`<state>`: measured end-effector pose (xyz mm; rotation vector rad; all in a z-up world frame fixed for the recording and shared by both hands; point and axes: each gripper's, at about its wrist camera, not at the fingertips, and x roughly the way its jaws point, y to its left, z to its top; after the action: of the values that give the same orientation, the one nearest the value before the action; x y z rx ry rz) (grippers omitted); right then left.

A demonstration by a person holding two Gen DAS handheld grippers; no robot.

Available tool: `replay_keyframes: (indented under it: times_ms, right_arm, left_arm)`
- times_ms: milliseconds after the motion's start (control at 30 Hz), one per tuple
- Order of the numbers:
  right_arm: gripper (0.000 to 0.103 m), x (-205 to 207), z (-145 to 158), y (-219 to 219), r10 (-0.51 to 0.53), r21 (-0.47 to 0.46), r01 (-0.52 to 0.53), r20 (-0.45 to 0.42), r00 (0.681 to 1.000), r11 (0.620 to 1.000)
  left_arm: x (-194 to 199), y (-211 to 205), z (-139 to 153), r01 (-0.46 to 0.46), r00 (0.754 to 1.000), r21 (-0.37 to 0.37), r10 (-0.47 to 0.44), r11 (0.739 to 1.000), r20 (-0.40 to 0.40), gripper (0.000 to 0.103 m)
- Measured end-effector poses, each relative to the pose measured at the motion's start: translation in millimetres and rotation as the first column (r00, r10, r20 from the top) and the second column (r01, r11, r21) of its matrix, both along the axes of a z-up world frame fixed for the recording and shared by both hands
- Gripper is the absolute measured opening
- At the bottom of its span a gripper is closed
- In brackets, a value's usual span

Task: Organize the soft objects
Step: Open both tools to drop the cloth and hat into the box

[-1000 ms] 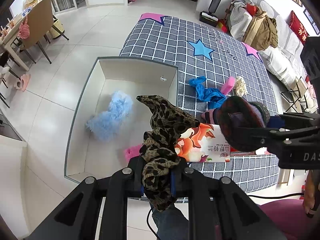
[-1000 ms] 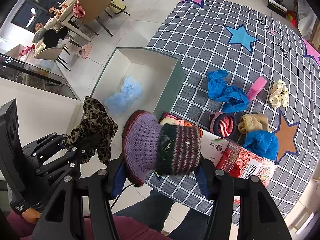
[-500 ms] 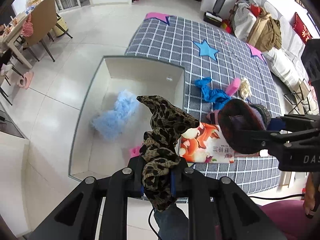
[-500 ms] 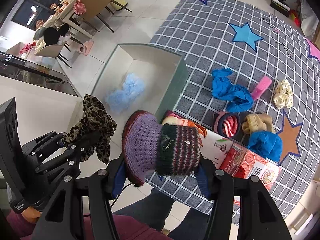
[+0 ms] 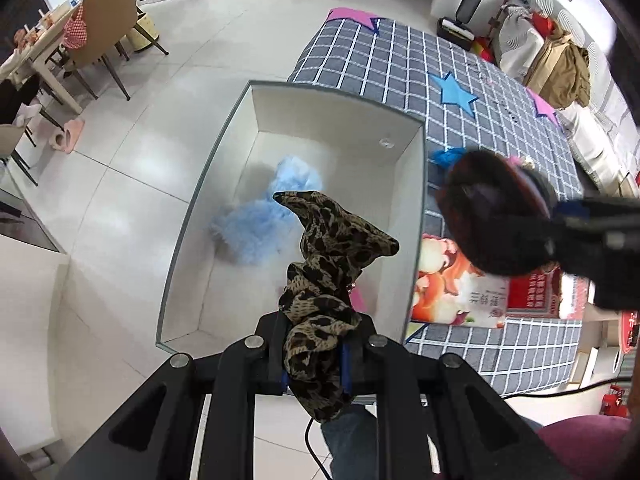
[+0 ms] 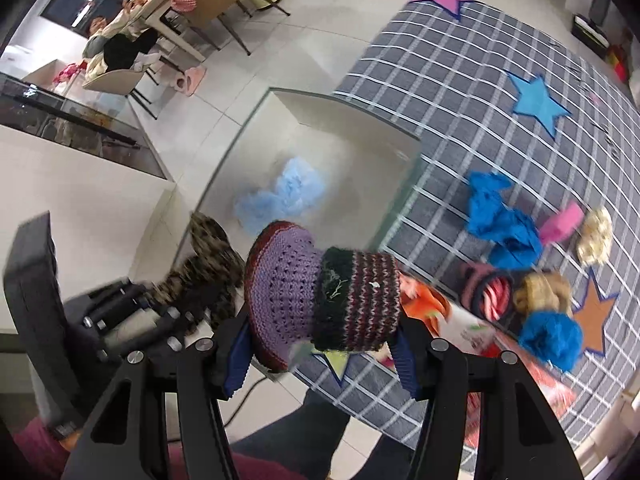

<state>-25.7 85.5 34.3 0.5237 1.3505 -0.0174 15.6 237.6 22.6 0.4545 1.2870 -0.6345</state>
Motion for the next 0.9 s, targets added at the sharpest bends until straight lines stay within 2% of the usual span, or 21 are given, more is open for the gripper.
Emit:
replay_keyframes:
  times_ms: [100, 133, 200, 233, 267, 300, 367, 433, 533, 800, 900]
  right_arm:
    - [0.060, 18.0, -2.3, 8.6, 0.032, -0.004, -0.032, -0.010, 0.999, 0.999]
    - [0.060, 22.7, -3.3, 10.5, 0.042, -0.007, -0.042, -0.014, 0.999, 0.999]
    - [0.063, 31.5, -4.8, 14.2, 0.056, -0.007, -0.056, -0.023, 0.998, 0.998]
    - [0.065, 34.4, -5.6, 14.4, 0.059, 0.000, -0.059, -0.027, 0.998, 0.998]
    - [0.072, 37.0, -6.3, 14.8, 0.061, 0.008, -0.061, -0.031, 0.998, 0.998]
    - [0.090, 39.0, -6.1, 14.4, 0.058, 0.014, -0.058, -0.031, 0.998, 0.998]
    - [0.103, 39.9, -4.9, 10.2, 0.036, -0.005, -0.036, -0.036, 0.999, 0.999]
    - [0.103, 38.3, -2.2, 4.7, 0.014, 0.012, -0.013, -0.024, 1.000, 1.000]
    - [0.103, 30.0, -0.6, -5.3, -0.022, 0.030, 0.022, -0.027, 0.999, 0.999]
    - [0.103, 3.5, 0.3, -17.1, -0.060, 0.043, 0.062, -0.041, 0.997, 0.997]
    - [0.103, -3.2, 1.4, -19.7, -0.075, 0.041, 0.076, -0.038, 0.996, 0.996]
  left_arm:
    - [-1.1, 3.0, -2.9, -0.005, 1.000, 0.007, 0.005, 1.000, -0.004, 0.020]
    - [-2.6, 4.2, -4.3, -0.005, 1.000, 0.008, 0.005, 1.000, -0.005, 0.024]
    - [-3.0, 4.6, -5.7, -0.011, 1.000, 0.016, 0.011, 1.000, -0.001, 0.037]
    - [-4.4, 5.0, -7.0, -0.012, 1.000, 0.025, 0.012, 1.000, -0.001, 0.056]
    - [-4.3, 4.7, -8.0, -0.013, 1.000, 0.029, 0.013, 1.000, -0.001, 0.074]
    - [-4.8, 6.5, -7.7, -0.022, 1.000, 0.016, 0.022, 1.000, 0.000, 0.079]
    - [-1.2, 9.8, -7.2, -0.039, 0.999, -0.016, 0.039, 0.999, -0.014, 0.083]
    - [8.7, 11.9, -6.3, -0.058, 0.997, -0.034, 0.056, 0.998, -0.050, 0.088]
    - [23.8, 15.1, 7.7, -0.091, 0.994, -0.081, 0.086, 0.993, -0.060, 0.103]
    - [77.7, 22.8, 86.2, -0.181, 0.982, -0.202, 0.189, 0.962, 0.024, 0.103]
    - [98.6, 29.4, 131.5, -0.177, 0.971, -0.267, 0.213, 0.947, 0.109, 0.103]
